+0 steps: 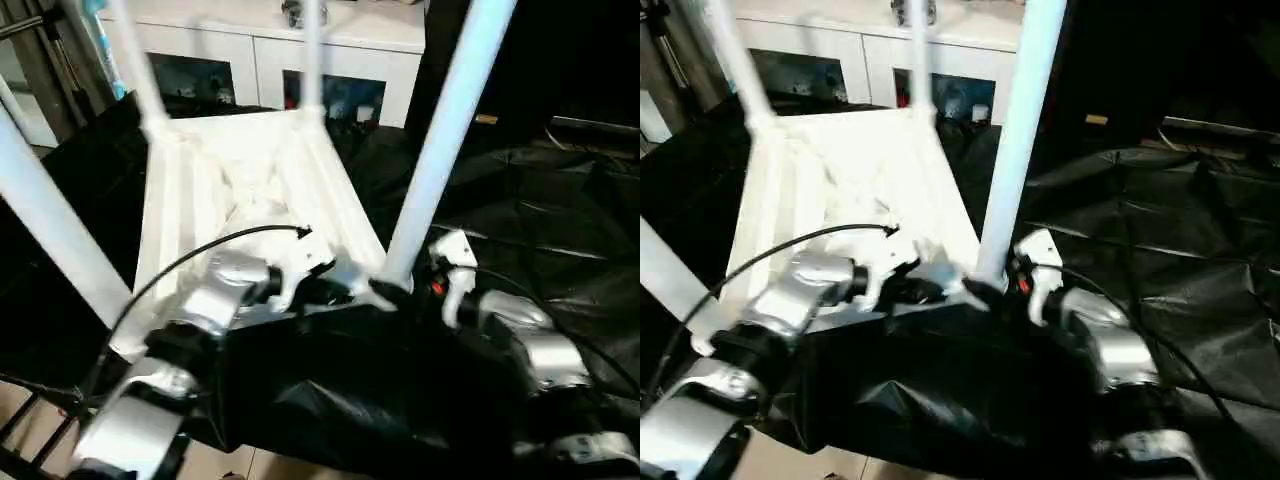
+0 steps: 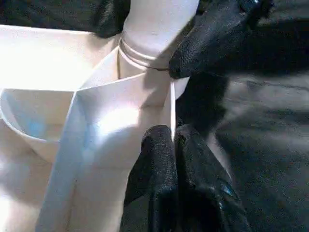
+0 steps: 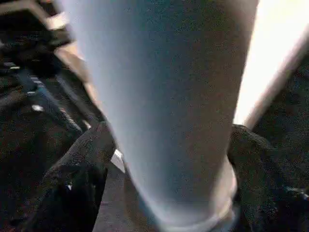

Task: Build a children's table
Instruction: Rotate leg to tighten

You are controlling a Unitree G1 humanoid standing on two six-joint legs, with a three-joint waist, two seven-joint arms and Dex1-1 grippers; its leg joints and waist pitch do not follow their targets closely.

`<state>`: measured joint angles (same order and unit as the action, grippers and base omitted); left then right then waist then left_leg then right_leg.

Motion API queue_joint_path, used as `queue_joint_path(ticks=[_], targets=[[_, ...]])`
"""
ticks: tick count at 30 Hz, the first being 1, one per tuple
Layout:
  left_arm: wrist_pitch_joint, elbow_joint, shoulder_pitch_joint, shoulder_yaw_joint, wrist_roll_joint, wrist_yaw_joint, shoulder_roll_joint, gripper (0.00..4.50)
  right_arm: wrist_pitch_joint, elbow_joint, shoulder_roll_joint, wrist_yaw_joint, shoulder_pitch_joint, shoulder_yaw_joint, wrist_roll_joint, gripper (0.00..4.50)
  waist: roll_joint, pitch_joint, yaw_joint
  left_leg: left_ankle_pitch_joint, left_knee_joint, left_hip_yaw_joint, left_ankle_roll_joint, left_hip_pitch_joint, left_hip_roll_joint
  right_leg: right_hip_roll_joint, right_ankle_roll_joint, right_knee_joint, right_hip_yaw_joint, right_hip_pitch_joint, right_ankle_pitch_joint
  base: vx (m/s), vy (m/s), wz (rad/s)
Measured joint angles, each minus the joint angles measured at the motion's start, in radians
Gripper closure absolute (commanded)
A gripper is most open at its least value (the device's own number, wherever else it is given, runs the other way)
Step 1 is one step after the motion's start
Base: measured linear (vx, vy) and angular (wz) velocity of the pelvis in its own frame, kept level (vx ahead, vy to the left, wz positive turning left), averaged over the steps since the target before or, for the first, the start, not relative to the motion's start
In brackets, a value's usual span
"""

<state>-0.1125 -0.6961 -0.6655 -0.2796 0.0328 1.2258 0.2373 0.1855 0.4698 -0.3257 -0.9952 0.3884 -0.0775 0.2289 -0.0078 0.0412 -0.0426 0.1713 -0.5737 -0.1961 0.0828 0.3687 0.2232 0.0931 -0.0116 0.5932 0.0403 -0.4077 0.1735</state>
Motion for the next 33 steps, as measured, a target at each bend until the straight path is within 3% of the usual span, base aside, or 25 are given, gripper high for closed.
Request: queue_joint_path(ticks=[8,9,11,17,24,27,30,33], targets=[[0.013,0.002,0.001,-0.014,-0.017,0.123,0.040,4.50,0.068,-0.058,-0.065,-0.170,-0.013,-0.045,0.036,0.82,0.000,0.002,-0.026,0.000,-0.001,-0.001,0.000,0.000,0.000,0.000,0.000,0.001,0.000,0.000,0.000,0.000,0.000,0.00],[0.013,0.002,0.001,-0.016,-0.017,0.127,0.042,4.50,0.070,-0.059,-0.068,-0.175,-0.013,-0.049,0.037,1.08,0.000,0.002,-0.027,0.000,-0.001,-0.001,0.000,0.000,0.000,0.000,0.000,0.001,0.000,0.000,0.000,0.000,0.000,0.00],[0.015,0.002,0.001,-0.016,-0.017,0.135,0.043,4.50,0.074,-0.061,-0.071,-0.181,-0.013,-0.049,0.037,1.08,0.000,0.002,-0.031,0.000,-0.001,-0.001,0.000,0.000,0.000,0.000,0.000,0.001,0.000,0.000,0.000,0.000,0.000,0.00],[0.022,0.002,0.001,-0.019,-0.018,0.148,0.045,4.50,0.093,-0.068,-0.078,-0.188,-0.014,-0.048,0.040,1.64,0.000,0.002,-0.041,0.000,-0.001,-0.001,0.000,0.000,0.001,0.000,0.000,0.001,0.000,0.000,0.000,0.000,0.000,0.00],[0.032,-0.004,0.000,-0.020,-0.015,0.109,0.033,4.50,0.084,-0.076,-0.060,-0.150,-0.031,-0.036,0.036,1.84,0.000,0.002,-0.045,0.000,-0.002,-0.001,0.000,0.000,0.001,0.000,0.000,0.002,-0.001,0.000,0.000,0.000,0.000,0.00],[0.045,-0.027,-0.005,-0.006,0.001,0.023,0.009,4.50,0.063,-0.049,-0.017,-0.040,-0.024,-0.009,0.009,1.88,0.000,0.002,-0.040,0.000,-0.003,-0.001,0.000,-0.001,0.000,0.000,0.001,0.003,-0.001,0.000,-0.001,0.000,0.000,0.00],[0.045,-0.066,-0.026,0.012,0.022,-0.101,-0.019,4.50,0.032,0.040,0.056,0.155,0.034,0.024,-0.027,1.93,-0.001,0.002,-0.006,-0.001,-0.002,0.000,0.001,-0.002,0.000,0.000,0.001,0.002,-0.001,0.000,-0.002,0.000,0.000,0.00],[0.027,-0.073,-0.031,0.021,0.034,-0.169,-0.049,4.50,0.024,0.080,0.098,0.267,0.058,0.042,-0.031,1.95,-0.001,0.002,0.010,-0.001,-0.002,0.000,0.001,-0.003,0.000,0.000,-0.002,0.002,-0.001,0.000,-0.001,0.000,0.000,0.00]])
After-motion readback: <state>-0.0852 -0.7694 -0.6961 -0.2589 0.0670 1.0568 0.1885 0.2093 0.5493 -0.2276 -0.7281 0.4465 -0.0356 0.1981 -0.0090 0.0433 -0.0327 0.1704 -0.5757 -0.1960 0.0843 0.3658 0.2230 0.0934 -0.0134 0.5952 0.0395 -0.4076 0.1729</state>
